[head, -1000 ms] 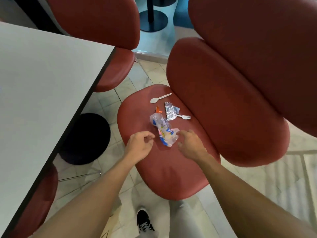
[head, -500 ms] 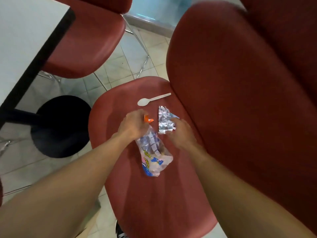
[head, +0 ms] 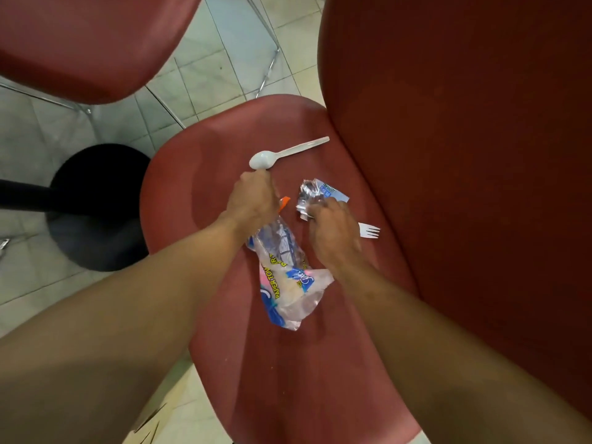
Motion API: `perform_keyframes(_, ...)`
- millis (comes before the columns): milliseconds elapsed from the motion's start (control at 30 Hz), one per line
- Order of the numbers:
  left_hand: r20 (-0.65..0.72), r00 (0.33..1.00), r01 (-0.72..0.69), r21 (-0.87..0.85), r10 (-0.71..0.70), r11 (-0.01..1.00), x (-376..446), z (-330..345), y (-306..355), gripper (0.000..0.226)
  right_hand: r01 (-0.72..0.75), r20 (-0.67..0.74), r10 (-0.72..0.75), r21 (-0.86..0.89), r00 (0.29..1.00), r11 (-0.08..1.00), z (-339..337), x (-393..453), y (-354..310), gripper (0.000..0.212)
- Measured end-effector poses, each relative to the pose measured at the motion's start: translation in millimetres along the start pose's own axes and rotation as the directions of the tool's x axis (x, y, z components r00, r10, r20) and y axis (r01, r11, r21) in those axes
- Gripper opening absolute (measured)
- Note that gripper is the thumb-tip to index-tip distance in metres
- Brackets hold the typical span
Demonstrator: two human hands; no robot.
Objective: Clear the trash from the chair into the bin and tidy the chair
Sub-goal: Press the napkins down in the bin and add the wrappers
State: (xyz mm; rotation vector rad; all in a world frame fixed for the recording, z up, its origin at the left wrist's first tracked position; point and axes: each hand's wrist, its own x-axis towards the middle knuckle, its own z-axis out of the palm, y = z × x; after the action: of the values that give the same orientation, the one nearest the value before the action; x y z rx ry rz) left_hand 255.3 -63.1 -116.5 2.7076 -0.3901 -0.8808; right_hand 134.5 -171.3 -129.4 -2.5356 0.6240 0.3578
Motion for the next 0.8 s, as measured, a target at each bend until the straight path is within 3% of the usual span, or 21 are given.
perform_keyframes(133, -0.008, 0.998, -0.058, 0.094, 0.059, 0.994, -7, -9, 13, 0.018, -0.044, -0.208, 0.095, 0.238, 0.973, 0.97, -7, -15, 3, 0.022)
perform_keyframes(233, 0.062, 0.973, -0.226, 0.013, 0.225, 0.974, -2, -13, 34, 0.019, -0.121, -0.324, 0.243, 0.354, 0.914, 0.927, -13, -31, 15, 0.019)
perform_keyframes(333, 0.188, 0.903, -0.399, 0.038, 0.386, 0.916, 7, 0, 61, 0.02, -0.164, -0.355, 0.32, 0.406, 0.878, 0.899, -19, -42, 28, 0.015)
perform_keyframes(433, 0.207, 0.888, -0.432, 0.076, 0.41, 0.899, 9, 23, 76, 0.025, -0.157, -0.377, 0.348, 0.452, 0.858, 0.878, -20, -51, 36, 0.02)
perform_keyframes(567, 0.224, 0.91, -0.385, 0.148, 0.349, 0.911, 9, 35, 73, 0.054, -0.147, -0.372, 0.342, 0.462, 0.863, 0.874, -19, -64, 44, 0.023)
perform_keyframes(667, 0.25, 0.849, -0.515, 0.199, 0.465, 0.834, 9, 31, 72, 0.065, -0.176, -0.345, 0.363, 0.468, 0.866, 0.866, -17, -76, 47, 0.019)
perform_keyframes(800, 0.366, 0.757, -0.653, 0.403, 0.541, 0.641, 6, 30, 78, 0.063, -0.213, -0.333, 0.409, 0.493, 0.85, 0.844, -11, -89, 44, 0.016)
